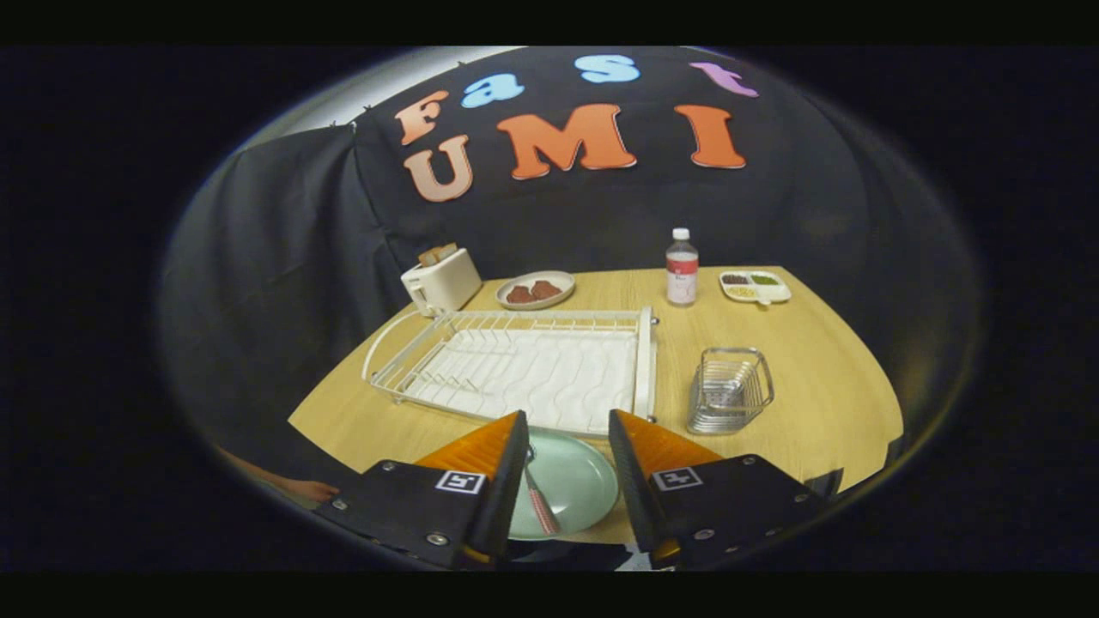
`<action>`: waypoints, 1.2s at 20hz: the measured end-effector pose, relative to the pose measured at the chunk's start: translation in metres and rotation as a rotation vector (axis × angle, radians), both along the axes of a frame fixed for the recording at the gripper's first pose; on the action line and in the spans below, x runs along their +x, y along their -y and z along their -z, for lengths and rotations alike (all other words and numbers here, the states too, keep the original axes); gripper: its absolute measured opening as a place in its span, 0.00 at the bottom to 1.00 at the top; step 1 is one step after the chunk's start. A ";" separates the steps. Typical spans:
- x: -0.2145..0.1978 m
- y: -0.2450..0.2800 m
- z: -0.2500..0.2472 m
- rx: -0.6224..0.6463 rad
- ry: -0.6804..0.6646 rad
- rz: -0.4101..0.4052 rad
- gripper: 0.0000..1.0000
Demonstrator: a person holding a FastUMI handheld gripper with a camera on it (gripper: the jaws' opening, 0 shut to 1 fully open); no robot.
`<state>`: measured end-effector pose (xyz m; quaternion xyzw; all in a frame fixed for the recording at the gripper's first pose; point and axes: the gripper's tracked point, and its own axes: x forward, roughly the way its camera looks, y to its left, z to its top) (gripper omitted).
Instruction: Take the plate from the dish rack, then take the spoon from the basket and place it into the plate.
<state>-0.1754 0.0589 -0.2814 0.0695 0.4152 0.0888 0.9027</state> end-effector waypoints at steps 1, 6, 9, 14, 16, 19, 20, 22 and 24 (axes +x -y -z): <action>0.011 0.003 -0.015 -0.010 0.043 0.003 0.59; 0.068 0.009 -0.096 -0.033 0.251 0.030 0.82; 0.098 0.009 -0.143 -0.040 0.367 0.045 0.85; 0.121 -0.004 -0.193 -0.003 0.456 0.042 0.84; 0.130 -0.001 -0.211 -0.033 0.497 0.044 0.84; 0.141 0.000 -0.233 -0.084 0.548 0.032 0.85; 0.143 -0.001 -0.239 -0.096 0.561 0.027 0.84; 0.145 -0.003 -0.252 -0.108 0.596 0.019 0.84; 0.147 -0.004 -0.258 -0.115 0.609 0.019 0.84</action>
